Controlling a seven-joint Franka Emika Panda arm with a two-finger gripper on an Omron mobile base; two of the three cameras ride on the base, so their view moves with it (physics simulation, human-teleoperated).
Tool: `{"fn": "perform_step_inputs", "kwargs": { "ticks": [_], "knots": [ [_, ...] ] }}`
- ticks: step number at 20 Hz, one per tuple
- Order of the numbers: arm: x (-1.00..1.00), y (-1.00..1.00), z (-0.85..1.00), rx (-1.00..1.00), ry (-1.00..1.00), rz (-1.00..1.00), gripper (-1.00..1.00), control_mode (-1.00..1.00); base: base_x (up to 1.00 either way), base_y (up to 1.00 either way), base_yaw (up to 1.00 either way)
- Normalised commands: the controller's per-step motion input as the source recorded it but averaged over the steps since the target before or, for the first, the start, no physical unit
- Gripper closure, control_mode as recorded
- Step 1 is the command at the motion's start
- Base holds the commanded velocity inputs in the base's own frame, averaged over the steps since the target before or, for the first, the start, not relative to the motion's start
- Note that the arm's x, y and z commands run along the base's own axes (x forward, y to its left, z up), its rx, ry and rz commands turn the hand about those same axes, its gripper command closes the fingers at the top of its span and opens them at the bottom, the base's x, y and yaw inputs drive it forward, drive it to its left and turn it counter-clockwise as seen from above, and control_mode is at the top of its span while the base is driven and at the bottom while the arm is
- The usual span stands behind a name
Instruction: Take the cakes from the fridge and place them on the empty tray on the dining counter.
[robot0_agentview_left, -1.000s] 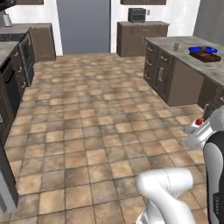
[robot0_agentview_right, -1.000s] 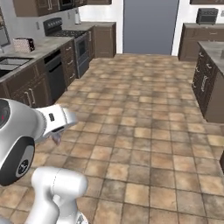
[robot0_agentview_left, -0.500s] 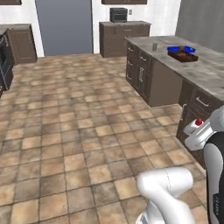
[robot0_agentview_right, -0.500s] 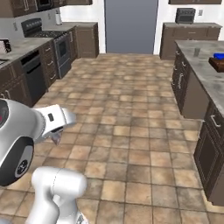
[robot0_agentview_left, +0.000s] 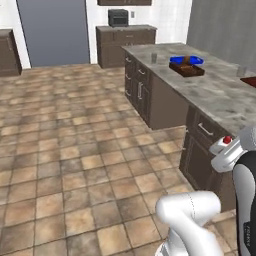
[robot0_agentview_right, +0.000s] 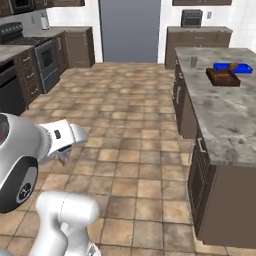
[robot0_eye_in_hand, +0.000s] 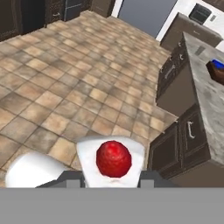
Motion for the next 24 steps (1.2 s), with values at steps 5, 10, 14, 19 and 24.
{"fn": "perform_step_inputs", "kwargs": {
  "ticks": [5,10,14,19,24],
  "knots": [
    [0.00,0.00,0.00,0.00,0.00,0.00,1.00,1.00,0.82,-0.95,-0.02],
    [0.00,0.00,0.00,0.00,0.00,0.00,1.00,1.00,0.51,-1.00,-0.03],
    [0.00,0.00,0.00,0.00,0.00,0.00,1.00,1.00,0.06,-1.00,-0.04],
    [0.00,0.00,0.00,0.00,0.00,0.00,1.00,1.00,0.00,-1.00,-0.05],
    [0.00,0.00,0.00,0.00,0.00,0.00,1.00,1.00,0.06,-1.00,-0.04]
  ]
}}
